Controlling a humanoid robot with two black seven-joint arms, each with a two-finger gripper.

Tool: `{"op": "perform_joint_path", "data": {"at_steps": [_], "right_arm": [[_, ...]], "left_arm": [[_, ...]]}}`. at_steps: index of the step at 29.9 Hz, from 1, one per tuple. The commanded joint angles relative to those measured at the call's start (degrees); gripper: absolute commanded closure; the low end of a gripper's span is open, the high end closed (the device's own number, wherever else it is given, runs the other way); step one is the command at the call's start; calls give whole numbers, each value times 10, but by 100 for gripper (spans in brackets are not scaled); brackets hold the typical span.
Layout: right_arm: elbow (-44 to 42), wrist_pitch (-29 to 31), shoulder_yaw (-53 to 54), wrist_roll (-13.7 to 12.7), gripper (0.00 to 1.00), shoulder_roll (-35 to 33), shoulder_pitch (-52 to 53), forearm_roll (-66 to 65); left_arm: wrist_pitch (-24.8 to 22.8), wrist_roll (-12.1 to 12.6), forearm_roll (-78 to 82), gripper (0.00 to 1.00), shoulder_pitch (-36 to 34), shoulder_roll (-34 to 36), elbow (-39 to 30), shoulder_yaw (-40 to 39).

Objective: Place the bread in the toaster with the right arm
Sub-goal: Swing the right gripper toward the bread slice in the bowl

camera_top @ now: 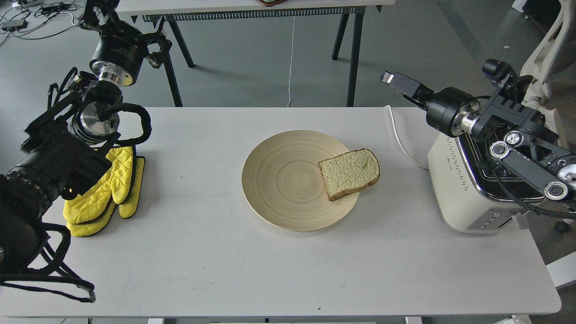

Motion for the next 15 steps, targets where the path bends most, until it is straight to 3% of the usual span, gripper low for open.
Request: {"op": "perform_joint_path", "data": {"at_steps": [1, 8, 15], "right_arm": [[-26, -3, -37, 0, 2, 17, -3, -7], [-42, -56, -104, 0, 6, 58, -26, -7], [-63, -70, -132, -6, 15, 70, -39, -6]], "left_arm": [[0, 0, 0, 0, 0, -1, 0, 1], [0, 0, 0, 0, 0, -1, 1, 1], [0, 0, 0, 0, 0, -1, 0, 2]]}}
